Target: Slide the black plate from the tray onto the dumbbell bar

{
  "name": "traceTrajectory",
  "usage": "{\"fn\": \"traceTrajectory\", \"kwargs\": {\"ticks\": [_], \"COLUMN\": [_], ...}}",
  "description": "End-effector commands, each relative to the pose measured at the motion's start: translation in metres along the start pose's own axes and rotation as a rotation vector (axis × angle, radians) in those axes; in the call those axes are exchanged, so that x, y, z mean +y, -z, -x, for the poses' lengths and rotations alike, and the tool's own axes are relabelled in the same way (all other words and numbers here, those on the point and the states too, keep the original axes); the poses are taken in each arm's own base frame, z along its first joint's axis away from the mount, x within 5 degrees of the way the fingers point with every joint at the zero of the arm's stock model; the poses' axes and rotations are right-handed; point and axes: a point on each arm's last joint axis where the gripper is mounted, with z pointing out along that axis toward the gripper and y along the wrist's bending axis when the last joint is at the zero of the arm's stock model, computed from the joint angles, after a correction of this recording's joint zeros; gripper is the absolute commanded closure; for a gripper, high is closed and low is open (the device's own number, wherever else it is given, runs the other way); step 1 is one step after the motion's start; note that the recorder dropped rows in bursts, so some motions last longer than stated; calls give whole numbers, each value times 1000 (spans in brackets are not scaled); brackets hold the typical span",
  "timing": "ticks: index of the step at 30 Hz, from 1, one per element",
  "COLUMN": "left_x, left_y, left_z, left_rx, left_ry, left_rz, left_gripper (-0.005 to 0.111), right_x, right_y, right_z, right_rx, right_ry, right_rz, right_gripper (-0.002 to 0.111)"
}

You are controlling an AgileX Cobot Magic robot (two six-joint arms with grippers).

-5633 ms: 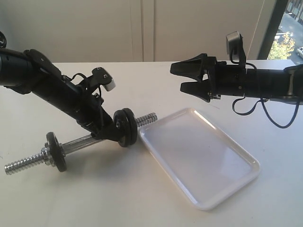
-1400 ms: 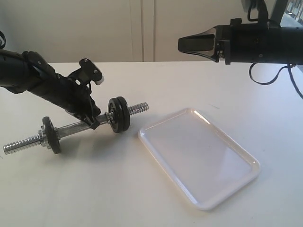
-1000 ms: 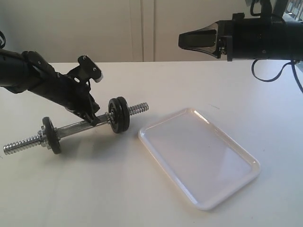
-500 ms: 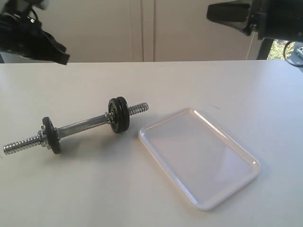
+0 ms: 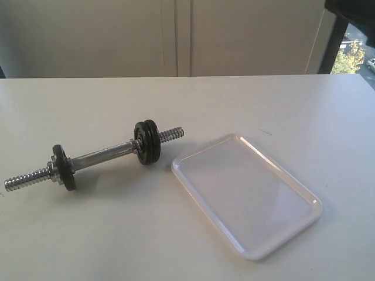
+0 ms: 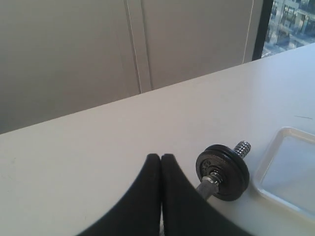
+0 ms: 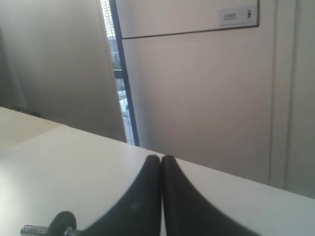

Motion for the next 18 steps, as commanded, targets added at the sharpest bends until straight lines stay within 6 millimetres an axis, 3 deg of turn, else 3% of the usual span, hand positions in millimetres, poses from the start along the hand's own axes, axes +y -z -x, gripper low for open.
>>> {"fn": "traceTrajectory", "kwargs": {"ticks": [1, 8, 11, 18], "left_x": [-7, -11, -11, -11], "left_y": [29, 45, 45, 45], "left_z": [-18, -23, -23, -23], "left_rx": [-54, -93, -93, -93], "left_ry": [19, 11, 11, 11], "left_rz": [5, -3, -3, -3], "left_gripper": [107, 107, 107, 107], "right_x": [19, 45, 45, 45], "right_y": [20, 36, 36, 36], "right_z": [-8, -14, -14, -14], "right_rx": [36, 98, 99, 99], "right_ry": [14, -31, -137, -137], "right_rz": [-37, 43, 39, 39], "right_gripper": [108, 108, 108, 108]}}
